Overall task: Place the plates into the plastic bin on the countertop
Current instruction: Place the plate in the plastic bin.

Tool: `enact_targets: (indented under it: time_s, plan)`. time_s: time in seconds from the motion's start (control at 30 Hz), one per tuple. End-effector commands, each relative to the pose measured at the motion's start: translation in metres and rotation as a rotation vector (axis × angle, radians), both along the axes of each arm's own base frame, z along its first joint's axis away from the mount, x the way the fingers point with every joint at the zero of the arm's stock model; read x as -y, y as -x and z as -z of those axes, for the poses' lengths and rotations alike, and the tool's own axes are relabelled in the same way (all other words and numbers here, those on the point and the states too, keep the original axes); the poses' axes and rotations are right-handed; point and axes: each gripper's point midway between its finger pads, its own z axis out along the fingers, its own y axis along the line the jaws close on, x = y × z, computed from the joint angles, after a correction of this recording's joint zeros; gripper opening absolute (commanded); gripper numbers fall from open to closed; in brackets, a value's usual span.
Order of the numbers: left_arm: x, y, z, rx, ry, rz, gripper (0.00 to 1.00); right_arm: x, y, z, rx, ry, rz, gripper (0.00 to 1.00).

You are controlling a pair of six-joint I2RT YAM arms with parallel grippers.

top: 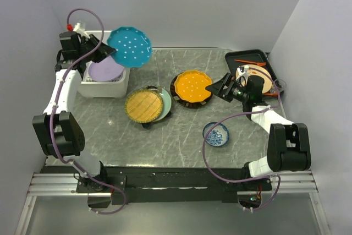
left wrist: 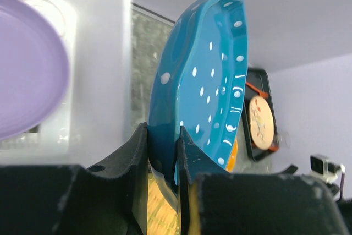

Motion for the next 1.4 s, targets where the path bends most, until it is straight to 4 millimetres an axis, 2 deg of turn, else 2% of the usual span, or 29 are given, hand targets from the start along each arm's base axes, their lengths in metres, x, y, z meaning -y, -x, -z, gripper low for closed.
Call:
enact_targets:
  time_s: [0.0,0.43,0.77,0.97,1.23,1.37]
  plan:
    - [-0.018,0.009,-0.071,0.192,0.040,-0.067,0.01,0.001,-0.005,-0.007,0.041,0.017,-0.004,1.00]
    - [-0.081,0.016,-0.060,0.190,0.103,-0.229,0.01,0.000,-0.005,-0.005,0.032,0.019,-0.013,1.00]
    - [-0.123,0.015,-0.046,0.145,0.042,-0.349,0.01,0.000,-0.002,0.002,0.010,0.025,-0.017,1.00]
    - [-0.135,0.012,-0.042,0.135,0.060,-0.382,0.01,-0.001,0.000,0.006,0.002,0.021,-0.021,1.00]
    - [-0.139,0.000,-0.010,0.067,0.094,-0.383,0.01,-0.001,-0.001,0.008,-0.010,0.018,-0.018,1.00]
    - [-0.141,-0.008,-0.001,0.050,0.098,-0.381,0.01,0.000,-0.001,0.009,-0.011,0.024,-0.018,1.00]
